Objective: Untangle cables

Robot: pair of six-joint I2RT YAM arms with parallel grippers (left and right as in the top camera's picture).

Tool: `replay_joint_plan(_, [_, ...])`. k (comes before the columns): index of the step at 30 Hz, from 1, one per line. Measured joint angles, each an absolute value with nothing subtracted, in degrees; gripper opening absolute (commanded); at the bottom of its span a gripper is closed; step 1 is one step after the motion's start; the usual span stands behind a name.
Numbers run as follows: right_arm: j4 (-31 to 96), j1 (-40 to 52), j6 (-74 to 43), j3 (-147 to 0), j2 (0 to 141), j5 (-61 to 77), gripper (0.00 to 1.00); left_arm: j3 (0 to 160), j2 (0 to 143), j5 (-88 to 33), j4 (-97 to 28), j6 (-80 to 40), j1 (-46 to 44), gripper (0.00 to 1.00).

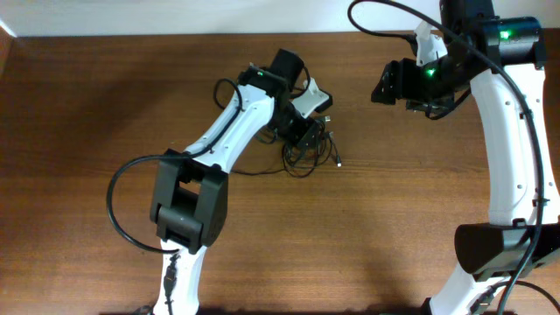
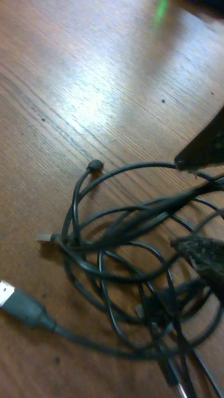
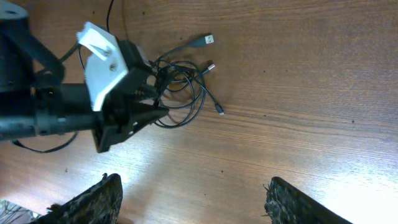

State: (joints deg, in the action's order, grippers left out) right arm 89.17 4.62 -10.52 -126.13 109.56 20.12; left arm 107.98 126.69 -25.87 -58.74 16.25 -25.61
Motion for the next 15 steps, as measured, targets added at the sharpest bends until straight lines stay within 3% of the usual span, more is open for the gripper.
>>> replay_joint_plan(4, [89.14,4.62,-10.52,-126.13,109.56,20.12,0.75,107.55,126.72,-25.87,-57.04,13.74,-26.24,0.00])
replay_joint_plan(9, [89.14,4.64,-10.48,-126.13,109.56,20.16,0.75,109.23,126.72,-26.00,-60.80,11.49,-26.09,0.00])
replay_joint_plan(15, [85.95,4.64,-9.41,-126.13,109.56,26.87,0.75,133.56,119.37,-33.63,-73.28,8.40,-22.68,0.00])
